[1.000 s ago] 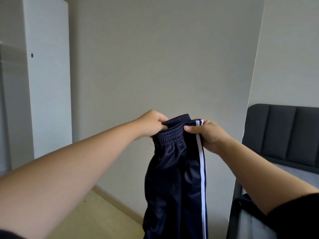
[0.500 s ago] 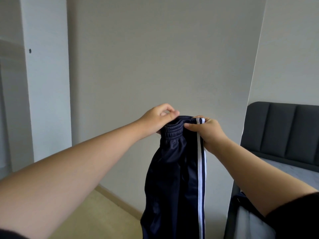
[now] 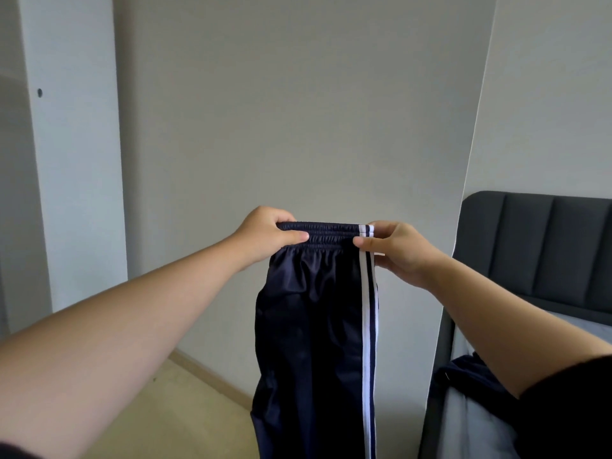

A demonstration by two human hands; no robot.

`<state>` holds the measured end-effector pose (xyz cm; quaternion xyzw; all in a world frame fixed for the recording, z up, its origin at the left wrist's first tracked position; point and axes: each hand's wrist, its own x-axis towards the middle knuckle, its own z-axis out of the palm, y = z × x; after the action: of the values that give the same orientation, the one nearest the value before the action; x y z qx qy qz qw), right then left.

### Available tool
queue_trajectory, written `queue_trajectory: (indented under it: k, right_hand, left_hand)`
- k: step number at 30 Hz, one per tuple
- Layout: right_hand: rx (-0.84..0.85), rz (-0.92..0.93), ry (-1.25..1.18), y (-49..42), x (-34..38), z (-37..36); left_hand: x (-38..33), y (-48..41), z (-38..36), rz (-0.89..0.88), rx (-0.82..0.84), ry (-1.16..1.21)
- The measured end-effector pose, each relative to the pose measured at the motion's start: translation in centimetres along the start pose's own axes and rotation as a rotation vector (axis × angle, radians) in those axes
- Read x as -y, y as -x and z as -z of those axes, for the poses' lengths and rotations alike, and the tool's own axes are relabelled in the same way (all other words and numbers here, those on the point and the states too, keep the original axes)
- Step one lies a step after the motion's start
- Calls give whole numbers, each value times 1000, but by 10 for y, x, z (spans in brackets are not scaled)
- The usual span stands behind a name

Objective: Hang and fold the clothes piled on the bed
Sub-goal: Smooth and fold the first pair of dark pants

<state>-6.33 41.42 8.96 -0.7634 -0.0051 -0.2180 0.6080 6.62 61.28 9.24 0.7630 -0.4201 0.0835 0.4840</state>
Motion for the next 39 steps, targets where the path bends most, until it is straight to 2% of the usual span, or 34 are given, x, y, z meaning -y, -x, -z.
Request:
queue_trajectory:
  k: [11, 14, 16, 17, 19, 22, 24, 25, 27, 30, 32, 34, 36, 37, 39]
  right_hand:
    - [-289, 49, -52, -4, -6, -4]
    - [-374, 58, -38, -6, -7, -7]
    - [-407, 66, -47, -6, -8, -8]
    - [-408, 59, -21, -6, -8, -7]
    - [-345, -1, 135, -4, -7, -2]
    - [-122, -115, 466, -1, 6, 4]
    - [32, -197, 635, 1, 17, 5]
    - [99, -262, 663, 0, 21, 6]
    - [178, -394, 566, -1, 27, 7]
    - [57, -462, 258, -9, 29, 5]
    - [-66, -482, 146, -18, 28, 0]
    - [-186, -479, 91, -26, 27, -5]
    - [-304, -425, 9, -37, 28, -6]
    - [-356, -395, -45, -43, 29, -5]
    - [-447, -338, -132, -52, 33, -2]
  left_hand:
    - [1, -5, -15, 27, -118, 84]
    - [4, -5, -21, 139, -99, 336]
    - [7, -4, -24, 243, 50, 599]
    - [8, -4, -25, 258, 109, 644]
    - [10, -6, -25, 219, 136, 554]
    - [3, -10, -26, 89, 81, 307]
    - [-4, -14, -29, 18, 115, 234]
    - [-7, -16, -31, -6, 144, 208]
    - [-11, -21, -35, -27, 175, 191]
    - [-11, -28, -42, 54, 34, 259]
    - [-9, -29, -49, 98, -145, 150]
    - [-11, -23, -56, 88, -251, 58]
    - [-14, -15, -67, 90, -176, 120]
    - [-14, -9, -73, 137, -69, 203]
    - [-15, 9, -82, 344, 311, 484]
